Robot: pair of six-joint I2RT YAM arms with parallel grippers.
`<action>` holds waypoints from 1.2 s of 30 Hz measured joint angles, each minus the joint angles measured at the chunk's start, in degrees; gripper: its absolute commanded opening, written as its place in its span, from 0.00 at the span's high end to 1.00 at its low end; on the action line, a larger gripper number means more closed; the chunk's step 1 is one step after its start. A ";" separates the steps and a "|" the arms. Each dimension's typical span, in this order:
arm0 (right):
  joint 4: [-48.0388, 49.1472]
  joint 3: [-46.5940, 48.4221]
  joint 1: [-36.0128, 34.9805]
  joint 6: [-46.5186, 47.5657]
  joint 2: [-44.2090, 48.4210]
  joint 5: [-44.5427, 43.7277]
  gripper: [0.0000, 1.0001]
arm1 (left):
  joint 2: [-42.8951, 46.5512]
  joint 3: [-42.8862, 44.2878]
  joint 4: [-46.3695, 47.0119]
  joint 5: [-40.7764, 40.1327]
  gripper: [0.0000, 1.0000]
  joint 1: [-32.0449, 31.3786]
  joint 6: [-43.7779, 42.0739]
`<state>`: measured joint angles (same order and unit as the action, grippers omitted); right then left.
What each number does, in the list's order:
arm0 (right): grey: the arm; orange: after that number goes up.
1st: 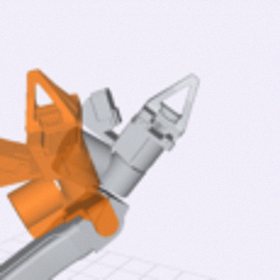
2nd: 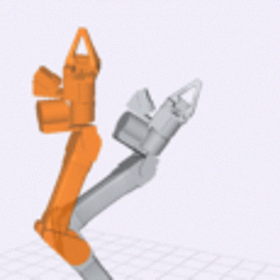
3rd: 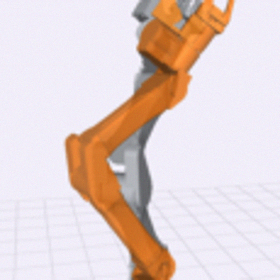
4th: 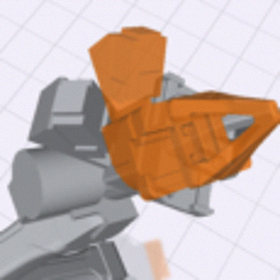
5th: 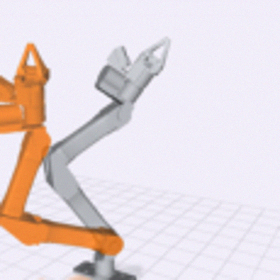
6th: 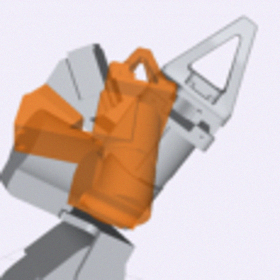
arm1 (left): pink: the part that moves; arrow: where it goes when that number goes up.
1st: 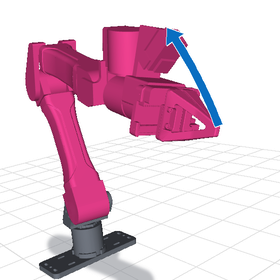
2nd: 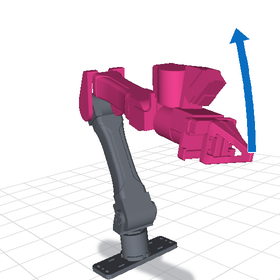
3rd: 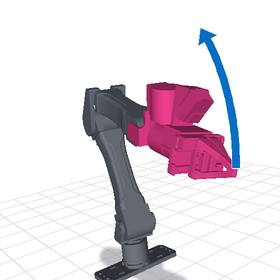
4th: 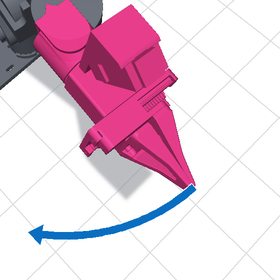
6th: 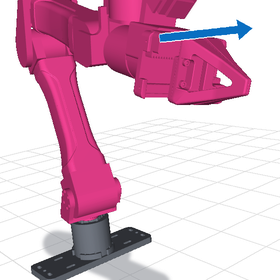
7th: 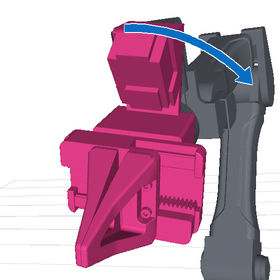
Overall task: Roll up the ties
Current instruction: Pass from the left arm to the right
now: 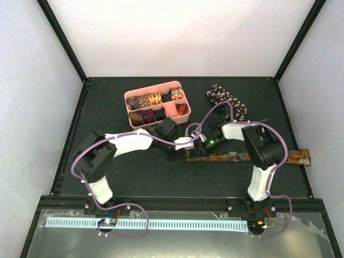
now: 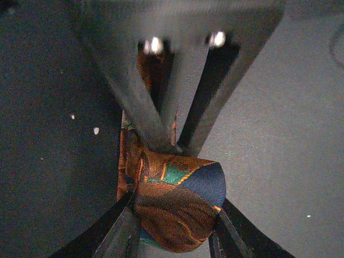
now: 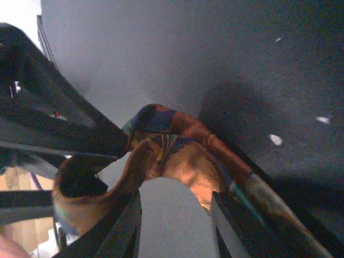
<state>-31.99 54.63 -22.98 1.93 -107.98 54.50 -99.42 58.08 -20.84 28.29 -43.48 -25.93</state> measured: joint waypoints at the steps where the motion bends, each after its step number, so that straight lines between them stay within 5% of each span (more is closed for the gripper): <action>1: -0.70 0.00 0.61 0.46 0.74 -0.24 0.54 | -0.02 0.00 0.02 -0.02 0.64 0.00 0.13; 10: -2.62 -0.74 3.06 2.21 6.75 0.81 0.45 | -2.23 1.18 -0.02 0.00 0.64 0.00 1.57; 18: -0.39 -2.12 3.04 0.26 6.62 3.98 0.52 | -4.11 3.30 -0.11 0.02 0.63 0.00 2.38; 23: 1.36 -2.12 3.02 -1.22 4.09 4.61 0.61 | -4.74 3.63 -0.09 0.04 0.64 0.00 2.78; 30: 3.17 -2.14 2.75 -2.19 2.95 4.63 0.91 | -5.62 4.17 -0.09 0.28 0.63 -0.02 3.52; 36: 2.16 -2.16 2.78 -0.74 2.60 3.72 0.98 | -5.49 3.26 2.97 0.70 0.27 0.00 4.72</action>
<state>-29.82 52.47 -20.21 1.19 -105.38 58.22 -104.90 61.34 -17.87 28.99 -43.48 -21.21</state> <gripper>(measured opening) 0.028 0.586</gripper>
